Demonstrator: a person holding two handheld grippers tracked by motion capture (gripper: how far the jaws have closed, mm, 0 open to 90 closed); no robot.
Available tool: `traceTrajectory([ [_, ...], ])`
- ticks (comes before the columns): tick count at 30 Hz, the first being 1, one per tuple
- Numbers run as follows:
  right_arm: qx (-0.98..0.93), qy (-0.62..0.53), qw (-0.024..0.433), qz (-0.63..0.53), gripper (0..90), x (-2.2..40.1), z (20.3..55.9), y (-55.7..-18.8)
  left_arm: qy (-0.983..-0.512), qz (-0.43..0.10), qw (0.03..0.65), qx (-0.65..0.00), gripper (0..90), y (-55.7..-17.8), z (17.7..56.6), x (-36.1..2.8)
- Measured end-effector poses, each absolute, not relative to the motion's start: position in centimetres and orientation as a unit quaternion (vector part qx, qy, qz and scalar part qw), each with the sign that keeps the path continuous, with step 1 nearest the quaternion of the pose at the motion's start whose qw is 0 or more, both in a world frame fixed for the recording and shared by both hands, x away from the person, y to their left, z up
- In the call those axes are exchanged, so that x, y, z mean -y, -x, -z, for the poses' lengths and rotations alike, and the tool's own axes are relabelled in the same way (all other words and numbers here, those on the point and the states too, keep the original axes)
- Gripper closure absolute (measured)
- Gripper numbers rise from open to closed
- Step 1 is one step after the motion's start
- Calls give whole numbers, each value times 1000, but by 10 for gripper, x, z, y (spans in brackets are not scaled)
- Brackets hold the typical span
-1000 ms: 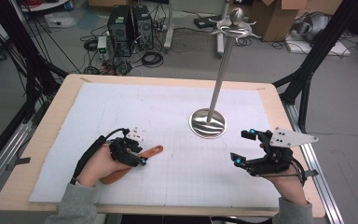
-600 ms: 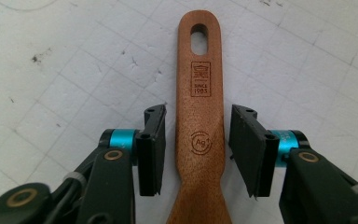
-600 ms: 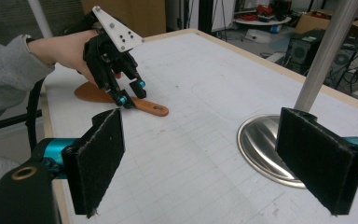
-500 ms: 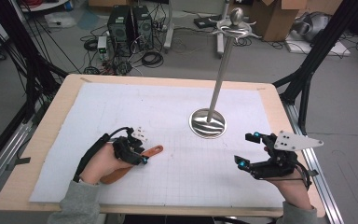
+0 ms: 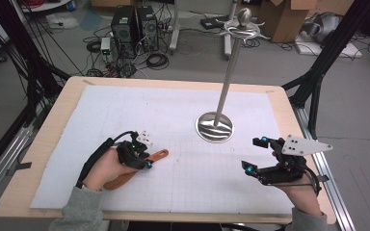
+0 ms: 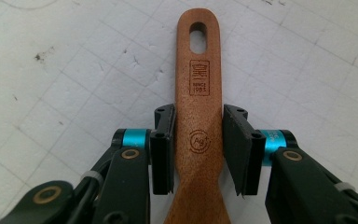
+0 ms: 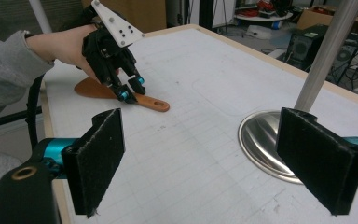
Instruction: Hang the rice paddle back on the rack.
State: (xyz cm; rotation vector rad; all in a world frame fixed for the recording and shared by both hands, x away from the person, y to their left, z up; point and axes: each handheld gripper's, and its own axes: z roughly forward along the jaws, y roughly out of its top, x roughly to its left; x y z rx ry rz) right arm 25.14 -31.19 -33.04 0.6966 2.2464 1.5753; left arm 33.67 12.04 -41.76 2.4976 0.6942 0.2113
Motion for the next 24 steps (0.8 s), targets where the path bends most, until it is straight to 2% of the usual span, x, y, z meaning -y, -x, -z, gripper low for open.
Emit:
traceTrajectory([
  [24, -788, -232, 148, -550, 142, 302, 330, -261, -873, -122, 390, -264, 651, -314, 372, -141],
])
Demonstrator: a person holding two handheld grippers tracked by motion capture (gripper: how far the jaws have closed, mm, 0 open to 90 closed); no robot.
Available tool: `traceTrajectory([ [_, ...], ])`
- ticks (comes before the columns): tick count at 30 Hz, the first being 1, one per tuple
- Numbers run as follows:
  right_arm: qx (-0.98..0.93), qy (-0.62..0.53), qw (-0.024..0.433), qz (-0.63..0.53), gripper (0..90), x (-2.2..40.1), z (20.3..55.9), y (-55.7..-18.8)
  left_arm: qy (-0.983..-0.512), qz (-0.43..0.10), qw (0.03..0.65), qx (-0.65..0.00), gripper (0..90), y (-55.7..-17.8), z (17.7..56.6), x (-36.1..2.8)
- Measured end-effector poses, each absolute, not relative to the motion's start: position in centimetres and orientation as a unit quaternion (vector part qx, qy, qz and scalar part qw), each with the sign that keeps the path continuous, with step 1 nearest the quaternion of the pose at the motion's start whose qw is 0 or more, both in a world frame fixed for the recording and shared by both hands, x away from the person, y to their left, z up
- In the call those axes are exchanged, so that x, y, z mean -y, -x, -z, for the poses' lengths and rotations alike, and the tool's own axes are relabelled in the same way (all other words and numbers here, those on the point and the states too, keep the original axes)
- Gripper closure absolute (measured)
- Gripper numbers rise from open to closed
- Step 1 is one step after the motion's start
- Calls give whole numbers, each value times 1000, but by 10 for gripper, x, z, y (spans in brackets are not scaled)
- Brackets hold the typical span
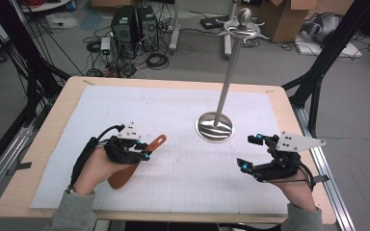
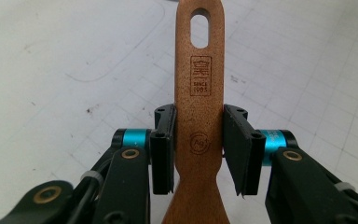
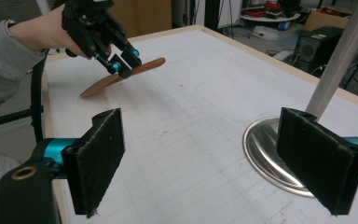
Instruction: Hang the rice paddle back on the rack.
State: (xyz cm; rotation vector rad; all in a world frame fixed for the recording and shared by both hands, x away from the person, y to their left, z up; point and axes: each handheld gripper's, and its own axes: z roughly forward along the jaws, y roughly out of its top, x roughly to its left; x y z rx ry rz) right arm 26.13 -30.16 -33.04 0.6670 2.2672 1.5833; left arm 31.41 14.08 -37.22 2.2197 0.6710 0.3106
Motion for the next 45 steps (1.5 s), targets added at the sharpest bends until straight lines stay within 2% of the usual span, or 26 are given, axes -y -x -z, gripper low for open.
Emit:
traceTrajectory([
  [30, -792, -217, 138, -553, 143, 287, 330, -273, -833, -159, 460, -262, 651, -292, 345, -161],
  [37, -793, -216, 137, -553, 142, 286, 330, -275, -816, -144, 498, -257, 651, -288, 339, -161],
  [45, -793, -218, 136, -553, 143, 286, 330, -274, -819, -156, 493, -249, 651, -283, 336, -153],
])
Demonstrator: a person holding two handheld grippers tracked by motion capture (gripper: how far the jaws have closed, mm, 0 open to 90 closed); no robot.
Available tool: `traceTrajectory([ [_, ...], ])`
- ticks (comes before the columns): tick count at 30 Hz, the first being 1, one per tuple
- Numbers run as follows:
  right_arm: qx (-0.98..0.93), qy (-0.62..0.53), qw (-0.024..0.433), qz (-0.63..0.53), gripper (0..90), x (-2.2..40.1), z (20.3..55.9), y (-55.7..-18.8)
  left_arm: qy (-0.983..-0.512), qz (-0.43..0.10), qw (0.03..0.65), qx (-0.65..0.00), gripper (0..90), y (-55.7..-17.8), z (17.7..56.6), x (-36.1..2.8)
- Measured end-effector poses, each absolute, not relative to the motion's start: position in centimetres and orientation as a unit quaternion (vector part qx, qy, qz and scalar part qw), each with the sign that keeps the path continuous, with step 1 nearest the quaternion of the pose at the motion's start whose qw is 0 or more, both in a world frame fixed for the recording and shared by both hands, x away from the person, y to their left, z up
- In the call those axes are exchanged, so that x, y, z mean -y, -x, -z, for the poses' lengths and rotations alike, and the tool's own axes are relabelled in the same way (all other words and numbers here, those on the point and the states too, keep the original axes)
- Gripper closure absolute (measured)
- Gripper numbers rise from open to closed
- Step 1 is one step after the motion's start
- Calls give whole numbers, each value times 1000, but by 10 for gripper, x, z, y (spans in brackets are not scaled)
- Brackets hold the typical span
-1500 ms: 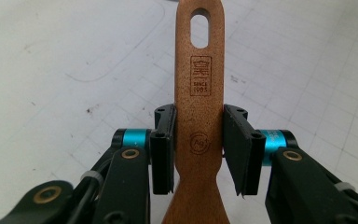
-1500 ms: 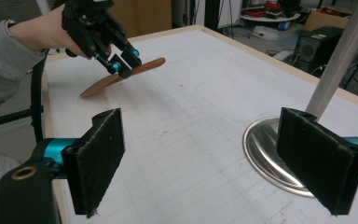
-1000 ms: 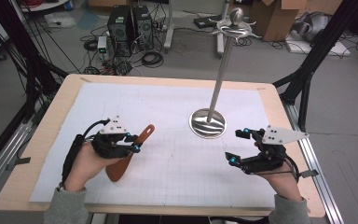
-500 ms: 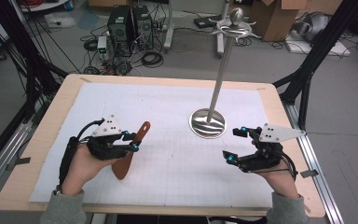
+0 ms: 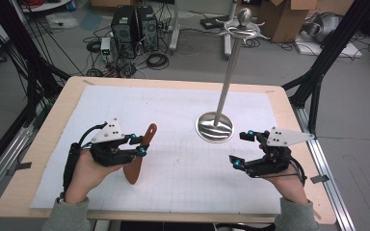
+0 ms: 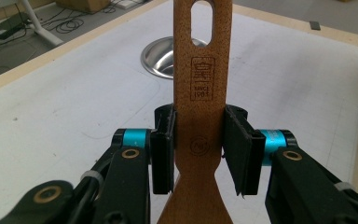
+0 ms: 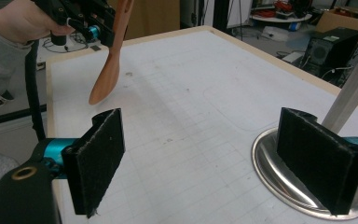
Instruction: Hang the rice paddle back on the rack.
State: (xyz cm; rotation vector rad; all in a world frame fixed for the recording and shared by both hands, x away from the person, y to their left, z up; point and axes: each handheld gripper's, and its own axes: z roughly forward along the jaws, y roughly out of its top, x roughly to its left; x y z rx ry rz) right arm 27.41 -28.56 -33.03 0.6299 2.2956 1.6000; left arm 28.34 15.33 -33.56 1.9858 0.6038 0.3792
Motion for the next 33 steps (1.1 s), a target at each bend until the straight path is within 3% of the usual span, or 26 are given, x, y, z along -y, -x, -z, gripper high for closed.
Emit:
traceTrajectory([
  [12, -793, -213, 131, -555, 143, 283, 331, -276, -802, -158, 510, -266, 651, -286, 337, -158],
  [33, -780, -222, 127, -571, 142, 293, 330, -274, -799, -146, 526, -253, 652, -301, 327, -125],
])
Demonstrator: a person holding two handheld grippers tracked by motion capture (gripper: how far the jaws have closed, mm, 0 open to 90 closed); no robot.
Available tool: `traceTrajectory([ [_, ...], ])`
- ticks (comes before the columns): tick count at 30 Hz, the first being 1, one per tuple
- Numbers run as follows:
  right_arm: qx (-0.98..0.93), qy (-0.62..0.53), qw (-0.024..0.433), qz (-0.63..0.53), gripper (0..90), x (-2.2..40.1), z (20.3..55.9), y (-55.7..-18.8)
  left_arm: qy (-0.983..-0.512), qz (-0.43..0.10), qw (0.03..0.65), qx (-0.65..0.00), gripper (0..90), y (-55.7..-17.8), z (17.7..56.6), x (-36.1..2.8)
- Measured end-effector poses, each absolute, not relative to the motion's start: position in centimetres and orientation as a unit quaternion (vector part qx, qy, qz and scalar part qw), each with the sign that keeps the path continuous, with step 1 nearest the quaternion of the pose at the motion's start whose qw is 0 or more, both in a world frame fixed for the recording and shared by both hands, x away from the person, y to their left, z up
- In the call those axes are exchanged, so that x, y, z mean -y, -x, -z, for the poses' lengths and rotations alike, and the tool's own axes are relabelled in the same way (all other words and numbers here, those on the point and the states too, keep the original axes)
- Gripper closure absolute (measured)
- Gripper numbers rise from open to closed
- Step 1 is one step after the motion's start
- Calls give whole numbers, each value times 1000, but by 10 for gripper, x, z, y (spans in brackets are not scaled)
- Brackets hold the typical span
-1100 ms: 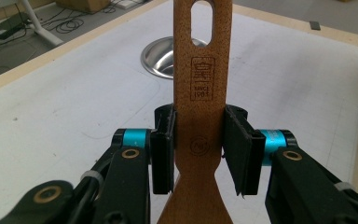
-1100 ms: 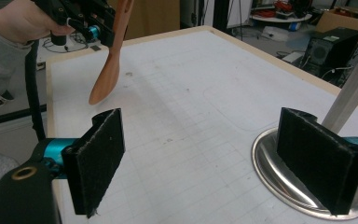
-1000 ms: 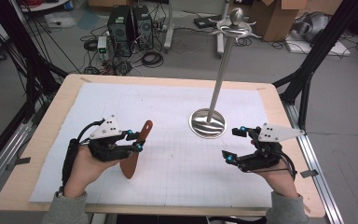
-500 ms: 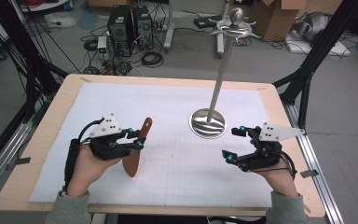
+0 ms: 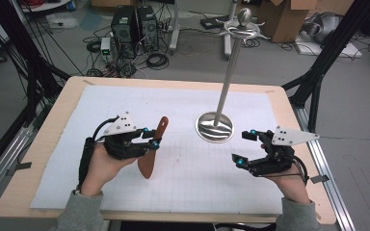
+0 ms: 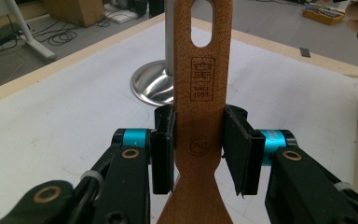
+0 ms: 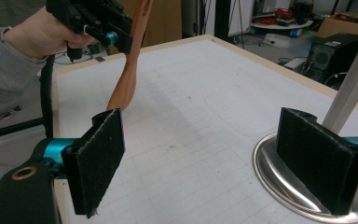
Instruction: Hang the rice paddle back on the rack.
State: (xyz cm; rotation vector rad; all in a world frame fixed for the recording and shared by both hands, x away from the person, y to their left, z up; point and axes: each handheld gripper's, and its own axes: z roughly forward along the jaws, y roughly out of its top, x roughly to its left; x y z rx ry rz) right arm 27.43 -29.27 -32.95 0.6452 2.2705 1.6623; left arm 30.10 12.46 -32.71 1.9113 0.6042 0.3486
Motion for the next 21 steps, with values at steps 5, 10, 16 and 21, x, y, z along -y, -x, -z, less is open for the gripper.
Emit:
traceTrajectory([
  [5, -779, -222, 124, -574, 143, 294, 329, -273, -796, -143, 532, -252, 652, -308, 317, -118],
  [10, -777, -228, 126, -573, 142, 298, 331, -275, -794, -144, 533, -254, 652, -316, 307, -113],
  [16, -774, -229, 128, -576, 143, 302, 331, -276, -790, -142, 542, -250, 652, -326, 295, -107],
  [21, -770, -235, 131, -578, 143, 306, 330, -275, -792, -138, 543, -243, 651, -335, 284, -103],
])
